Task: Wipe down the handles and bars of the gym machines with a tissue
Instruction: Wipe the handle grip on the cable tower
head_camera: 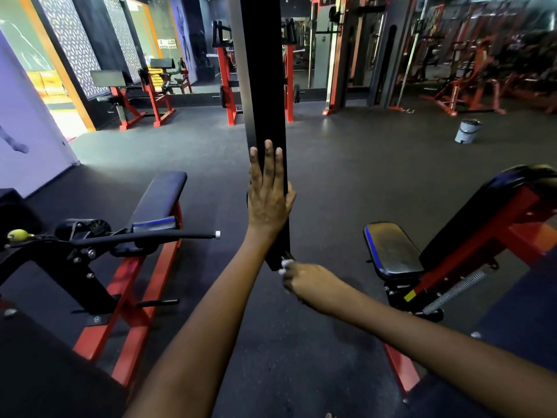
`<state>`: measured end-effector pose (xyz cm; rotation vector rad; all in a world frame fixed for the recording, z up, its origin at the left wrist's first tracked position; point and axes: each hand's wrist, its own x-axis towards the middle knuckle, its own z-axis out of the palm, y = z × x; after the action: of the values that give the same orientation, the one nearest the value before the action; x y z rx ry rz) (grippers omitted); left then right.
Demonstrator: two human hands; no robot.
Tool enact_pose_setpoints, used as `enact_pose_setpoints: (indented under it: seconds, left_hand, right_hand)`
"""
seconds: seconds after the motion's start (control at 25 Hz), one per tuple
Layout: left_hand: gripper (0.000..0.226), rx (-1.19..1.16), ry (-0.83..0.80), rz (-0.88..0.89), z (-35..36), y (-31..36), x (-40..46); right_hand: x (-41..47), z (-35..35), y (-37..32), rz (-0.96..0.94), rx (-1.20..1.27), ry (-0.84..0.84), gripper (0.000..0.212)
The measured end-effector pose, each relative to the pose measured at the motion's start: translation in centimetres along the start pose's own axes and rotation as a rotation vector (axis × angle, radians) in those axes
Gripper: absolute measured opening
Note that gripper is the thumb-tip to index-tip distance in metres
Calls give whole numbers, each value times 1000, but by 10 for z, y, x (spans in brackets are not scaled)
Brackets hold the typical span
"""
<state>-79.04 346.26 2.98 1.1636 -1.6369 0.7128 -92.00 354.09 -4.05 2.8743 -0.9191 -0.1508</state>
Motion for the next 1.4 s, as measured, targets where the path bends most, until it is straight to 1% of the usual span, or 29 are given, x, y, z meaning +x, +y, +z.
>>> enact_pose_setpoints:
  seconds: [0.08, 0.12, 0.16, 0.2, 0.24, 0.28, 0.32, 0.36, 0.4, 0.44, 0.52, 0.6, 0.64, 0.68, 0.72, 0.76, 0.84, 0.88, 0.92, 0.96, 1.04, 1.12, 1.16, 1.2, 1.24, 1.28, 1.32, 1.36, 1.4]
  left_hand:
    - [97, 50, 13, 8, -1, -1, -1]
    - [96, 86, 13, 14, -2, -2, -2]
    - [94, 118, 12, 20, -3, -2, -2]
    - [92, 143, 15, 26, -3, -3, -3]
    - [91, 157, 22, 32, -3, -5, -5]
    - [91, 161, 24, 37, -3, -6, -7]
    - [91, 150, 21, 37, -3, -6, -8]
    - [93, 128, 16, 36, -4, -7, -7]
    - [94, 101, 13, 37, -4, -7, -7]
    - [95, 80, 12, 40, -5, -8, -7]
    - [95, 61, 13, 47, -7, -9, -9]
    - [94, 32, 10, 49, -9, -13, -10]
    - [94, 25, 9, 48, -8, -15, -11]
    - [94, 27, 10, 45, -8, -16, -12]
    - [94, 31, 13, 45, -8, -17, -13]
    - [94, 30, 15, 49, -9, -16, -13]
    - [94, 28, 16, 56, -9, -15, -11]
    - [95, 28, 15, 55, -9, -14, -11]
    - [95, 26, 12, 54, -9, -14, -12]
    - [96, 21, 9, 55, -9, -15, -13]
    - [97, 14, 11, 60, -8, -16, -14]
    - [97, 16, 12, 56, -7, -13, -14]
    - [97, 15, 15, 54, -7, -12, -13]
    - [97, 10, 19, 51, -6, -11, -12]
    - [97, 5, 23, 47, -6, -11, -11]
    - [96, 2, 25, 42, -5, -10, -11]
    - [95, -1, 27, 41, -4, -10, -12]
    - [95, -5, 28, 43, -4, -9, -13]
    - [94, -7, 27, 45, -4, -9, -13]
  right_hand:
    - [26, -16, 7, 153, 127, 76, 30]
    - [29, -15, 7, 195, 242, 116, 32]
    - [21, -10, 2, 251, 418, 182, 35]
    - [8, 0, -2, 324, 605, 295, 38]
    - [-7, 12, -10, 434, 773, 399, 36]
    - [-17, 24, -18, 565, 901, 451, 30]
    - [-18, 27, -18, 708, 1082, 448, 23]
    - [-9, 26, -11, 802, 1278, 408, 20]
    - [6, 22, 0, 821, 1457, 347, 23]
    - [19, 18, 11, 816, 1613, 259, 25]
    - [33, 16, 21, 832, 1936, 169, 20]
    - [14, 26, 13, 682, 2133, 12, 22]
    - [0, 39, 7, 598, 2173, -73, 23]
    - [-13, 51, 0, 559, 2184, -107, 24]
    - [-15, 58, -3, 575, 2205, -139, 24]
    - [-5, 63, 0, 664, 2256, -103, 23]
    - [26, 52, 6, 850, 2382, 32, 18]
    - [36, 46, 8, 900, 2406, 76, 17]
    - [40, 44, 6, 903, 2451, 76, 18]
    - [33, 45, 1, 853, 2507, 53, 19]
    - [1, 48, -13, 777, 2489, 4, 22]
    - [-32, 48, -18, 818, 2493, -23, 26]
    - [-43, 47, -13, 866, 2515, 36, 28]
    - [-51, 41, -5, 885, 2538, 166, 30]
    - [-55, 32, 5, 907, 2493, 358, 30]
    - [-55, 21, 16, 919, 2335, 531, 28]
    - [-51, 13, 23, 939, 2078, 653, 22]
    - [-42, 8, 26, 933, 1818, 727, 16]
    - [-30, -1, 20, 902, 1608, 721, 17]
